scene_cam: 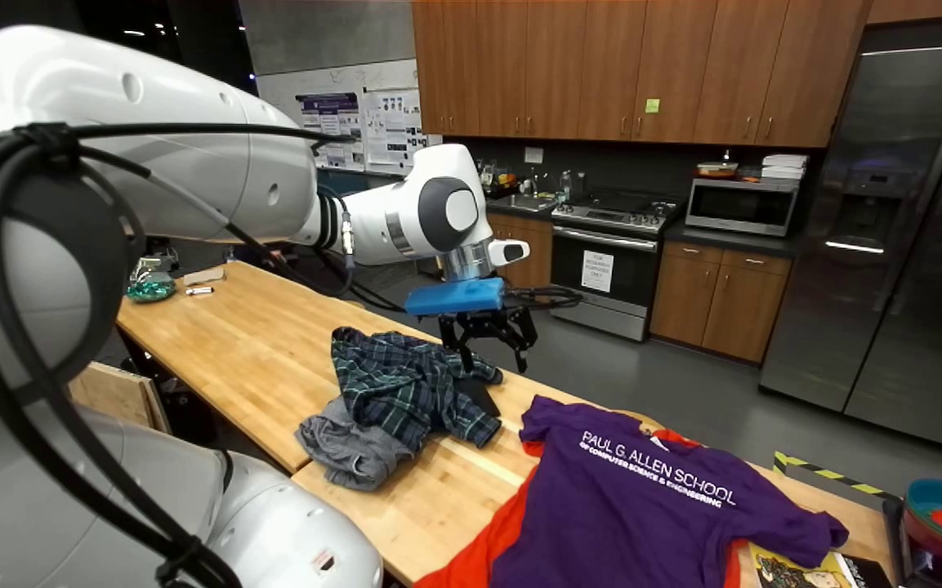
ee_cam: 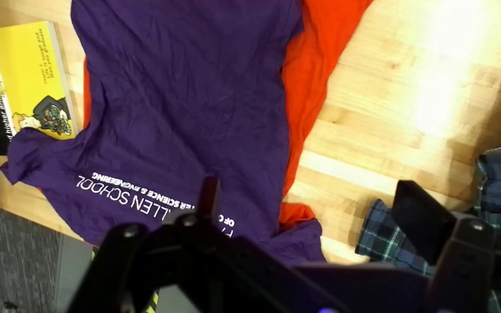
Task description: Pick up the purple t-shirt
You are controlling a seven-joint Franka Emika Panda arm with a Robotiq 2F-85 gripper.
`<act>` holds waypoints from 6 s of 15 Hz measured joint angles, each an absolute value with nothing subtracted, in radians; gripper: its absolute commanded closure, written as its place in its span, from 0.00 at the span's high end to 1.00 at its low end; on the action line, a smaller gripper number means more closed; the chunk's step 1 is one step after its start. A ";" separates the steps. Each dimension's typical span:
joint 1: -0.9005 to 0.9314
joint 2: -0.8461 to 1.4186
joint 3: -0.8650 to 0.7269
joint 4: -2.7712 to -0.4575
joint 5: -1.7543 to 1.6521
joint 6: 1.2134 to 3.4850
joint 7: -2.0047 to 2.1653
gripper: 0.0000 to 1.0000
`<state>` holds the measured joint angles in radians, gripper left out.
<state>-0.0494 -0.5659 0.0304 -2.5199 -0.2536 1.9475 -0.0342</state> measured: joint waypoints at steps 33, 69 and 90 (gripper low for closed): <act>-0.080 0.251 0.012 -1.880 0.411 1.713 -0.134 1.00; -0.092 0.063 -0.077 -1.968 0.511 1.757 0.552 1.00; -0.175 -0.138 -0.167 -2.495 0.259 2.194 0.407 1.00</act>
